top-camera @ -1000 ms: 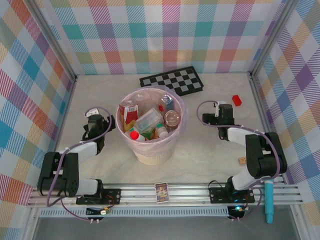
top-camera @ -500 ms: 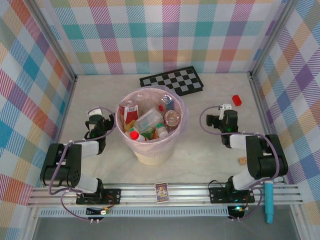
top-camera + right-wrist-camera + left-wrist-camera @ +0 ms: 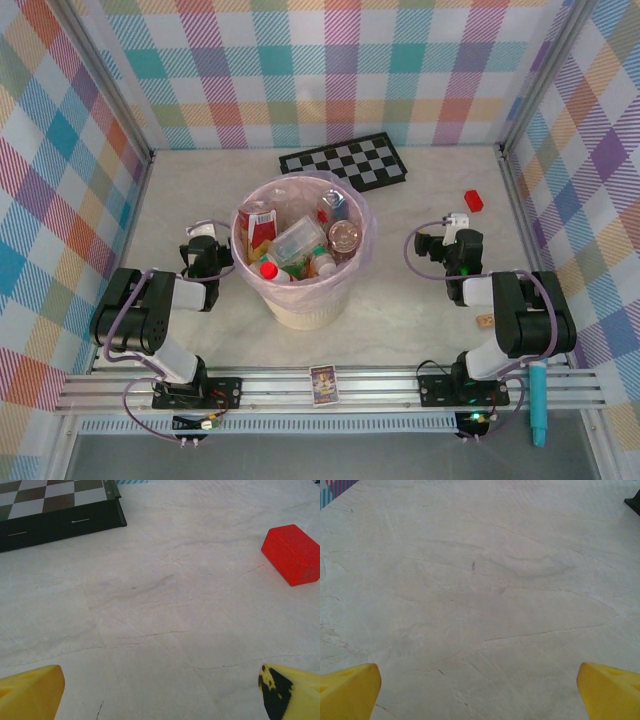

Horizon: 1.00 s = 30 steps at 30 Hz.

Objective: Put the plastic bottles in the bin

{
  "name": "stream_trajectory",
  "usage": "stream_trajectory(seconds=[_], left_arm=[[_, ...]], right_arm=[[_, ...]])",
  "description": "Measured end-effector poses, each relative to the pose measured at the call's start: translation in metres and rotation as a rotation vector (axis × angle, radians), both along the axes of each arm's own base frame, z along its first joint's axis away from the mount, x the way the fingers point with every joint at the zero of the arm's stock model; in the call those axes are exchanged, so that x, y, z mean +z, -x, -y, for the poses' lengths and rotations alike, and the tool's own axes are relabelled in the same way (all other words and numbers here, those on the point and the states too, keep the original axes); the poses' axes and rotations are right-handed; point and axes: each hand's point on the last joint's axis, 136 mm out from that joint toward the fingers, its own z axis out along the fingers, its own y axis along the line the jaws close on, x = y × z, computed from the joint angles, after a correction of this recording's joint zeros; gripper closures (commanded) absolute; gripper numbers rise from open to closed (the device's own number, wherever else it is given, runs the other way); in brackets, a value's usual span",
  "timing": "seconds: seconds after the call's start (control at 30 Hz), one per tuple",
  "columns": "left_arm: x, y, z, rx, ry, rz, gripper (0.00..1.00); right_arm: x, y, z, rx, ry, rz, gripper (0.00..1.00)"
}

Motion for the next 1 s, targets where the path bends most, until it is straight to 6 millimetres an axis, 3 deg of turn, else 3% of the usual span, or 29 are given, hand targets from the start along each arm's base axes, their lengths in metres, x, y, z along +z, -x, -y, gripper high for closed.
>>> stream_trajectory(seconds=[1.0], left_arm=[[0.0041,-0.0019,0.0001,-0.001,-0.002,0.018,0.0]], right_arm=[[0.0007,-0.0002,-0.0018,0.007,-0.01,0.003,0.01]])
